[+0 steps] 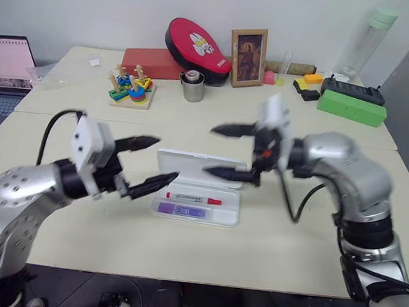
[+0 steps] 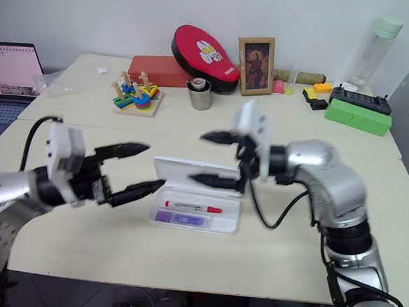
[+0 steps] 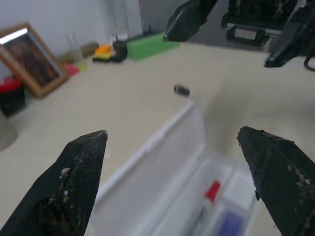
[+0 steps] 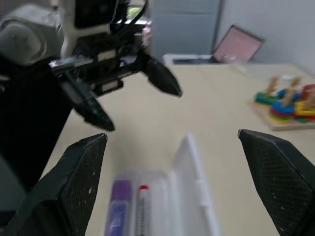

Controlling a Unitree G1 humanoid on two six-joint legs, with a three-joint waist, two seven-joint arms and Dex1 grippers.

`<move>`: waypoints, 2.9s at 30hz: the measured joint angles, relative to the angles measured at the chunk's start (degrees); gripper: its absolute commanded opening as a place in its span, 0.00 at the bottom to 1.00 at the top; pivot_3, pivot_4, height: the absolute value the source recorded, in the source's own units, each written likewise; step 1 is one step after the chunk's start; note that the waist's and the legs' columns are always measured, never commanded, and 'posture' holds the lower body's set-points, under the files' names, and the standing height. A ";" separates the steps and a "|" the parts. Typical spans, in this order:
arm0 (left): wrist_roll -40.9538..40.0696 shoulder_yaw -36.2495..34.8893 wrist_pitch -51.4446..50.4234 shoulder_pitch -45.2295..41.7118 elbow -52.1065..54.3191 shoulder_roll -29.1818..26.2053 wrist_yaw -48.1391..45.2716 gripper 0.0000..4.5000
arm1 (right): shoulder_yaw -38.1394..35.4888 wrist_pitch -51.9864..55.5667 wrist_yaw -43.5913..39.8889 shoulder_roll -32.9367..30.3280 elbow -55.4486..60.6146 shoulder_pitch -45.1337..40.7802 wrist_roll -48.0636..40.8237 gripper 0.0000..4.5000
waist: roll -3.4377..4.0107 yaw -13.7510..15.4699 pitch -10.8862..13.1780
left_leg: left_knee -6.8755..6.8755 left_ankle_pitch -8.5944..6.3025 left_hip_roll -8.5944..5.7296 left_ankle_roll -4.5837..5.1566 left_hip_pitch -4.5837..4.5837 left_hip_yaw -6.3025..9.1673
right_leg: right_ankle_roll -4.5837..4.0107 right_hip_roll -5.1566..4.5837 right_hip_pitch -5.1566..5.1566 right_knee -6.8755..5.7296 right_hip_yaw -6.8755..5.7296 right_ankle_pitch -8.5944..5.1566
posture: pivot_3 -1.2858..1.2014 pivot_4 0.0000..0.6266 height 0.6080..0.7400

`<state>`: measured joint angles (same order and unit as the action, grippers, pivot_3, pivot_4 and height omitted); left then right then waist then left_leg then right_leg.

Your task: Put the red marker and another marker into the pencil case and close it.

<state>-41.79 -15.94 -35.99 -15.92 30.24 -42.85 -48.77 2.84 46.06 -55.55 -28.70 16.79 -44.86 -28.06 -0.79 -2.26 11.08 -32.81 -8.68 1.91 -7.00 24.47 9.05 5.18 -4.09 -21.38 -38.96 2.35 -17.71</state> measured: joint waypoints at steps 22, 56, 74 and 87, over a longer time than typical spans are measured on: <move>14.99 22.35 12.21 -24.37 -24.23 16.40 -1.63 1.00 | -5.95 4.76 39.27 4.98 -34.93 2.89 19.18 0.78 | 0.05 -1.49 0.01 | -0.07 0.02 -0.02 0.00 0.15 -0.11 | 0.02 0.00 -0.14 -0.02 0.11 0.03 | 0.52 0.24 1.00; 6.95 8.24 4.80 -1.60 -4.88 -6.14 -12.90 1.00 | -2.50 -1.47 -0.71 -9.95 5.33 15.13 -8.69 0.07 | 0.22 -2.22 0.12 | -0.03 -0.01 -0.01 0.04 0.13 -0.12 | 0.24 -0.02 -0.08 0.00 0.04 -0.19 | 0.52 0.24 1.00; 2.13 2.90 2.64 8.60 1.42 -12.02 -16.66 1.00 | 24.68 -9.32 -0.68 -7.26 -2.18 14.21 16.90 0.07 | 0.12 -1.21 0.08 | 0.00 0.00 0.02 0.03 -0.01 -0.18 | 0.15 0.00 -0.04 0.00 0.11 -0.14 | 0.52 0.24 1.00; 2.77 4.49 2.73 6.96 1.37 -11.99 -15.42 1.00 | 24.52 -8.01 -0.75 -4.01 -1.25 14.16 17.74 0.07 | 0.12 -1.02 0.08 | 0.01 0.00 0.02 0.03 0.01 -0.18 | 0.13 0.00 -0.05 0.01 0.12 -0.12 | 0.52 0.24 1.00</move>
<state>-39.02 -11.46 -33.27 -8.96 31.61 -54.83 -64.18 27.36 38.05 -56.29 -32.71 15.54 -30.70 -10.33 -0.67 -3.28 11.16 -32.80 -8.69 1.93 -6.97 24.48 8.87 5.31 -4.09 -21.43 -38.96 2.46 -17.83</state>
